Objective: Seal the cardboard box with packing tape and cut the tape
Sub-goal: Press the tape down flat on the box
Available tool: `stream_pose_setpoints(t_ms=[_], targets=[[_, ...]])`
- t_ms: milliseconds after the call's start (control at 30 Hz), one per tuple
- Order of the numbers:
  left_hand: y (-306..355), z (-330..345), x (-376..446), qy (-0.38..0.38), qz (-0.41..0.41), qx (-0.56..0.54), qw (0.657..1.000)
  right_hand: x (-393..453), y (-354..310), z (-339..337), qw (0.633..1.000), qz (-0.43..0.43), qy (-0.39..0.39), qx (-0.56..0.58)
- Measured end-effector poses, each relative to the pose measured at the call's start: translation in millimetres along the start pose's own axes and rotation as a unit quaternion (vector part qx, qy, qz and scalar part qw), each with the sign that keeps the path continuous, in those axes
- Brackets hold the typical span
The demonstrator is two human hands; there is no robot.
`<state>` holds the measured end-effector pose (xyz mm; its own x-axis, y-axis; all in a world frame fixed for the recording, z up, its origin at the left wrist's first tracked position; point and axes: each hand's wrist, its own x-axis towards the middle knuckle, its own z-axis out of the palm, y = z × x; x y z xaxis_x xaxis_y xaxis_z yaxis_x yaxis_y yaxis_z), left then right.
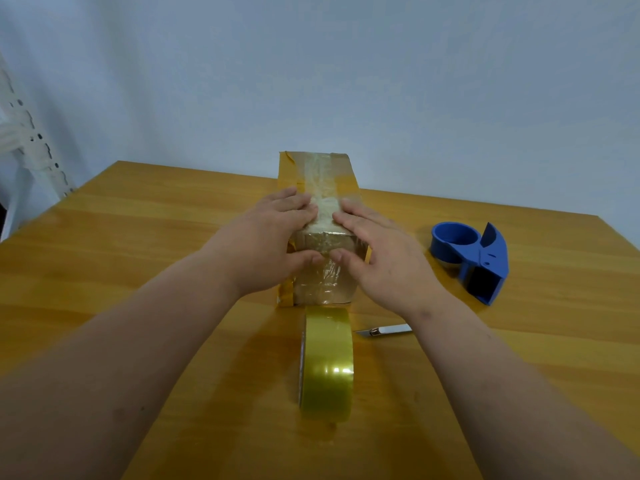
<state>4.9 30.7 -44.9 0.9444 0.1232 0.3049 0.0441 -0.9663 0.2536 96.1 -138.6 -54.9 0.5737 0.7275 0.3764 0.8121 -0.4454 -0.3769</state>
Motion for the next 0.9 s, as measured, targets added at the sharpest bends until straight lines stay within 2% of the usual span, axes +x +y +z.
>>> stream_pose_setpoints(t_ms=[433, 600, 800, 900], targets=[[0.6, -1.0, -3.3, -0.028, -0.008, -0.04, 0.999, -0.9, -0.2, -3.1, 1.0, -0.003, -0.022, 0.016], [4.0, 3.5, -4.4, 0.013, -0.029, -0.051, 0.998, -0.1, -4.3, 1.1, 1.0, 0.026, -0.009, 0.004], [2.1, 0.8, -4.8, -0.004, -0.021, -0.062, 0.998, -4.2, -0.9, -7.2, 0.998, 0.007, -0.045, 0.044], [2.5, 0.8, -10.4, 0.003, -0.033, -0.104, 0.994, -11.5, -0.7, -3.6, 0.997, 0.017, -0.002, 0.074]])
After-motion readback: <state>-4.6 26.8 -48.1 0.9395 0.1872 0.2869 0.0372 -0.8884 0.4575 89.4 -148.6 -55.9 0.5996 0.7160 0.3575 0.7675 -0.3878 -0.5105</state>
